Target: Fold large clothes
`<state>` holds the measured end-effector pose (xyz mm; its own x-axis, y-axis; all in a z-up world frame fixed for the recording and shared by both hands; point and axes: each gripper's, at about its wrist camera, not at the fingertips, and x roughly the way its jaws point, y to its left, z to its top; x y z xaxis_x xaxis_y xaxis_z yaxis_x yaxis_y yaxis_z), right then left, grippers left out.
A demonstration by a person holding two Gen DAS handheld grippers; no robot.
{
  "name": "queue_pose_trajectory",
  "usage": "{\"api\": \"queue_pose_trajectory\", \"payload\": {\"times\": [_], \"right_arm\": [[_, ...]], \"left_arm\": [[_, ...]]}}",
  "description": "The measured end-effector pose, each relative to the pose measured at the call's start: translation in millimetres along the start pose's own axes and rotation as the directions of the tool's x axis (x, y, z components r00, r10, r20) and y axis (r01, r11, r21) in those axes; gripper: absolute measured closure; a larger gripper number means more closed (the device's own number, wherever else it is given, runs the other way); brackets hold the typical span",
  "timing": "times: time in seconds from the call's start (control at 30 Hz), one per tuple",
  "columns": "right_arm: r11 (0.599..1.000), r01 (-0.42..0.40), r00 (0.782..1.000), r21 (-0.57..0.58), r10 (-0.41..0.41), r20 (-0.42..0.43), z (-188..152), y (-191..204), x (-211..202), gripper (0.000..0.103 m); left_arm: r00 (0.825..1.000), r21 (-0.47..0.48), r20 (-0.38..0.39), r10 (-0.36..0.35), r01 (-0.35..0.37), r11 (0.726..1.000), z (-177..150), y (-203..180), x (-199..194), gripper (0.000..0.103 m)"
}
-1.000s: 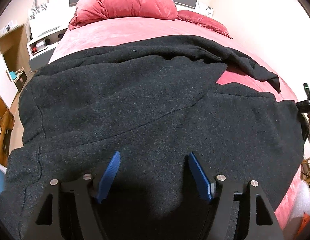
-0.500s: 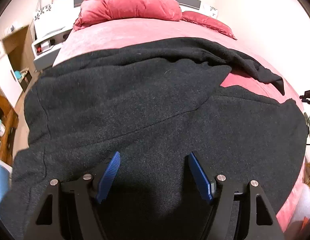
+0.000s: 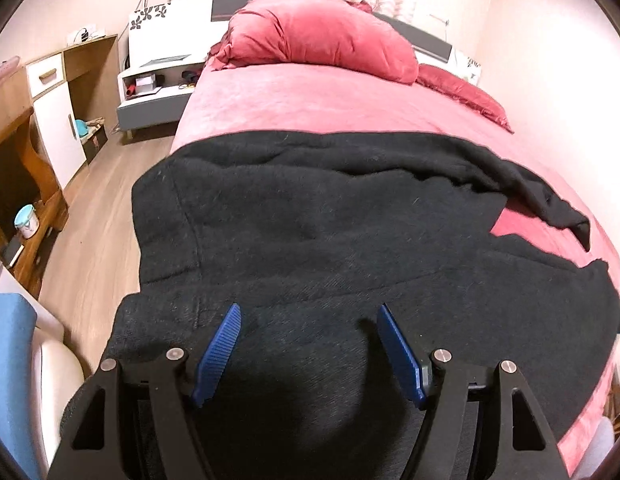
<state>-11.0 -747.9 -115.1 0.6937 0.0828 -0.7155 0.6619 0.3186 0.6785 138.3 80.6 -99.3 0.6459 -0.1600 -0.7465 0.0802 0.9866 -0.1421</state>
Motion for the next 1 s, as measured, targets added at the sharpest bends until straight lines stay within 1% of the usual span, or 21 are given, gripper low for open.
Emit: {"api": "queue_pose_trajectory", "payload": {"times": [0.03, 0.07, 0.1, 0.13, 0.17, 0.27, 0.33, 0.37, 0.43, 0.47, 0.5, 0.53, 0.57, 0.63, 0.7, 0.77, 0.8, 0.83, 0.87, 0.93, 1.0], "right_arm": [[0.999, -0.032, 0.999, 0.038, 0.033, -0.026, 1, 0, 8, 0.052], [0.995, -0.052, 0.998, 0.08, 0.054, -0.018, 4, 1, 17, 0.052], [0.993, -0.06, 0.998, 0.098, 0.061, 0.0, 3, 1, 23, 0.055], [0.99, -0.087, 0.996, 0.11, 0.083, 0.04, 8, 5, 27, 0.086], [0.991, -0.094, 0.994, 0.099, 0.088, 0.063, 13, 11, 27, 0.096], [0.998, 0.048, 0.993, -0.038, -0.044, 0.106, 30, 45, 14, 0.097], [0.979, 0.164, 0.975, -0.122, -0.142, 0.169, 36, 62, 1, 0.097], [0.972, 0.207, 0.966, -0.113, -0.185, 0.181, 36, 60, 2, 0.097], [0.959, 0.276, 0.954, -0.062, -0.265, 0.142, 36, 38, 15, 0.095], [0.949, 0.313, 0.947, -0.036, -0.309, 0.085, 36, 25, 27, 0.092], [0.948, 0.317, 0.947, -0.009, -0.316, 0.052, 34, 11, 33, 0.091], [0.96, 0.28, 0.957, 0.004, -0.28, 0.077, 33, 7, 29, 0.086], [0.959, 0.282, 0.955, -0.008, -0.28, 0.095, 35, 8, 22, 0.071], [0.921, 0.384, 0.917, -0.067, -0.371, 0.147, 37, 17, 8, 0.058], [0.897, 0.431, 0.882, -0.099, -0.394, 0.26, 37, 36, -12, 0.058], [0.891, 0.435, 0.86, -0.128, -0.369, 0.353, 38, 56, -28, 0.058], [0.897, 0.411, 0.86, -0.161, -0.324, 0.394, 39, 74, -34, 0.058], [0.904, 0.385, 0.87, -0.184, -0.288, 0.399, 39, 85, -32, 0.058], [0.922, 0.311, 0.906, -0.232, -0.213, 0.367, 40, 102, -24, 0.053], [0.941, 0.182, 0.964, -0.284, -0.114, 0.239, 42, 128, 9, 0.051], [0.948, 0.074, 0.992, -0.311, -0.039, 0.117, 37, 153, 47, 0.051]], "left_arm": [[1.0, 0.014, -0.005, 0.006, -0.006, 1.0, -1, -1, 2, 0.032], [1.0, 0.03, -0.006, 0.012, -0.012, 0.999, -1, -1, 3, 0.032], [1.0, 0.051, -0.007, 0.022, -0.022, 0.998, -1, -3, 5, 0.031], [0.999, 0.066, -0.012, 0.031, -0.031, 0.997, 0, -5, 8, 0.031], [0.999, 0.074, -0.017, 0.038, -0.037, 0.997, 0, -6, 9, 0.031], [0.999, 0.074, -0.021, 0.042, -0.04, 0.996, 2, -2, 16, 0.031], [0.999, 0.08, -0.019, 0.051, -0.05, 0.996, 2, 0, 18, 0.031], [0.998, 0.086, -0.016, 0.056, -0.055, 0.995, 1, -2, 18, 0.031], [0.997, 0.109, -0.023, 0.076, -0.073, 0.991, -1, -6, 20, 0.031], [0.996, 0.119, -0.031, 0.084, -0.08, 0.99, 0, -7, 20, 0.031], [0.996, 0.122, -0.036, 0.085, -0.08, 0.989, 0, -8, 18, 0.031], [0.996, 0.12, -0.041, 0.08, -0.075, 0.99, 2, -7, 15, 0.031], [0.996, 0.113, -0.038, 0.076, -0.071, 0.991, 4, -5, 11, 0.031], [0.998, 0.072, 0.007, 0.061, -0.061, 0.995, 14, 5, -4, 0.031], [0.998, 0.031, 0.052, 0.039, -0.04, 0.999, 26, 17, -14, 0.031], [0.995, 0.011, 0.089, 0.052, -0.053, 0.999, 44, 27, -18, 0.028], [0.993, 0.009, 0.098, 0.063, -0.064, 0.998, 52, 31, -16, 0.026], [0.992, 0.009, 0.105, 0.069, -0.071, 0.997, 59, 34, -13, 0.026], [0.991, 0.008, 0.111, 0.076, -0.077, 0.997, 67, 36, -10, 0.026], [0.989, 0.01, 0.118, 0.086, -0.087, 0.996, 83, 38, 2, 0.025], [0.985, 0.006, 0.123, 0.12, -0.121, 0.993, 98, 43, 18, 0.024]]}}
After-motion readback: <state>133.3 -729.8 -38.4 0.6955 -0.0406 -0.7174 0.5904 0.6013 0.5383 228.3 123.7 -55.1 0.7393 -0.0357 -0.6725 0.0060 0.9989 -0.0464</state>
